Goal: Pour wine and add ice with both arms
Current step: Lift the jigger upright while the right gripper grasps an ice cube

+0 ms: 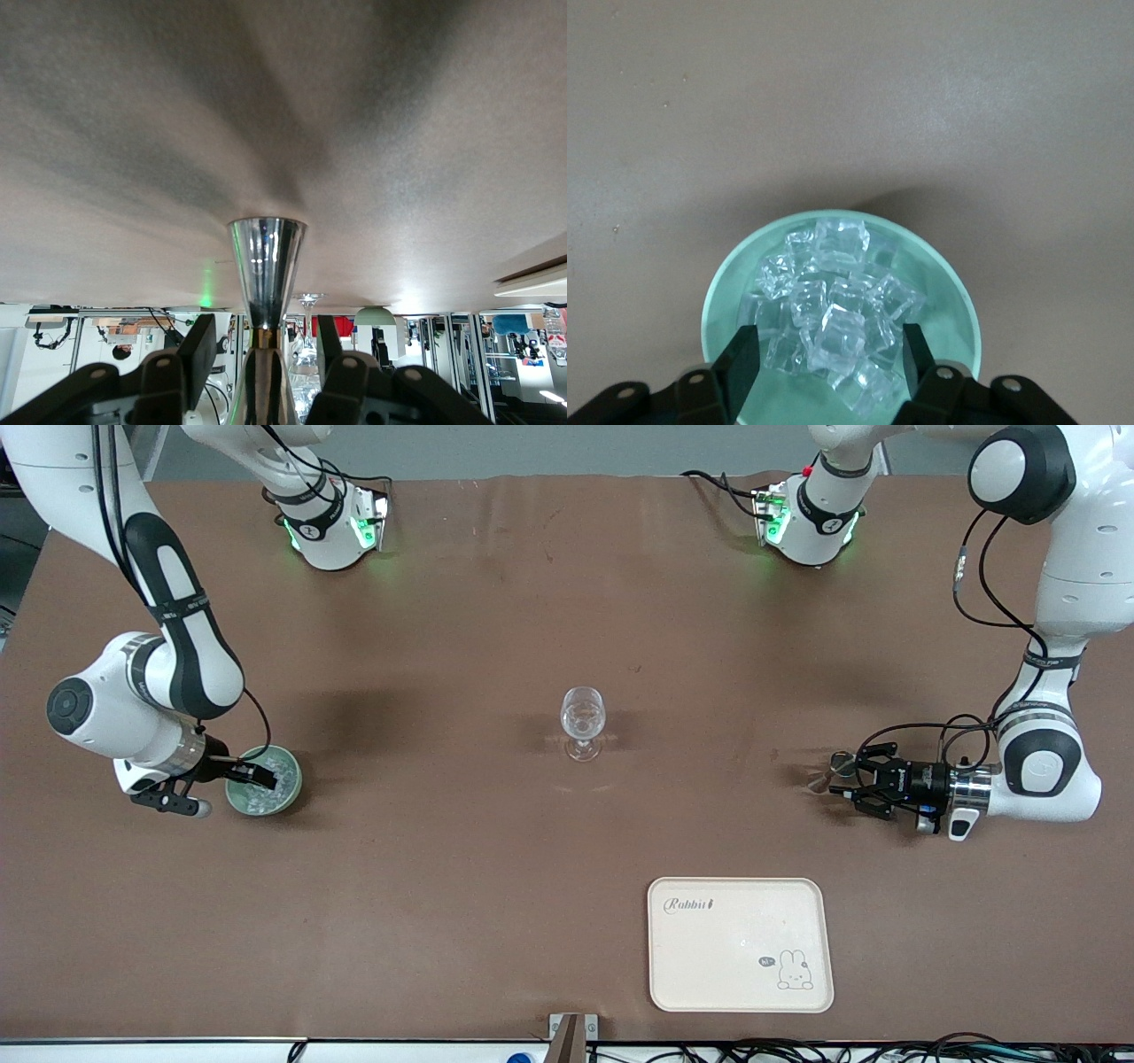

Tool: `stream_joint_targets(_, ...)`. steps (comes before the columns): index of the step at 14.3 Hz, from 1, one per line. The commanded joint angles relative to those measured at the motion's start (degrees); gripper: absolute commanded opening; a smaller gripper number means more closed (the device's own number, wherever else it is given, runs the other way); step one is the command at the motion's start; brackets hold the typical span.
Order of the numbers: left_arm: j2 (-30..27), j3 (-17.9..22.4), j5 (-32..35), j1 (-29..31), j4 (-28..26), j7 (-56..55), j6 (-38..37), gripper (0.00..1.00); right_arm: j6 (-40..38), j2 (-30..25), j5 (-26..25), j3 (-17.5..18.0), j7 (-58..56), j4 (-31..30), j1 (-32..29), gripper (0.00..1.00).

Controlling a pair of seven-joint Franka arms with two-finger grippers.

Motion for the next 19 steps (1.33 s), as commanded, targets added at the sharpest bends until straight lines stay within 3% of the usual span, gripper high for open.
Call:
stream_joint_targets(1, 0.02, 0.02, -1.21, -0.09, -0.17, 0.72, -0.49, 0.49, 1.3, 0.23, 1.61, 0.05, 0.09, -0.54, 0.19, 0.72)
stream_joint_targets(8, 0.37, 0.02, -1.39, -0.18, -0.52, 1.43, -0.49, 0.43, 2.53, 0.94, 1.61, 0.05, 0.09, -0.63, 0.01, 0.61)
stream_joint_targets(10, 0.46, 0.02, -1.92, -0.27, -0.52, 1.51, -0.49, 0.41, 2.53, 0.94, 1.61, 0.05, 0.09, -0.63, 0.01, 0.48)
stream_joint_targets(14, 0.81, 0.02, -1.92, -0.27, -0.52, 1.51, -0.4, 0.35, 2.01, 0.76, 1.61, 0.05, 0.7, -0.54, 0.01, 0.13)
stream_joint_targets(15, 0.81, 0.02, -2.0, -0.27, -0.44, 1.51, -0.48, 0.31, 1.66, 0.76, 1.61, 0.05, 0.71, -0.54, 0.01, 0.08)
stream_joint_targets(19, 0.9, 0.02, -2.97, -0.27, -0.44, 1.43, -0.49, 0.2, -2.29, -1.16, 1.52, -0.13, 1.41, 0.42, -0.08, 0.06)
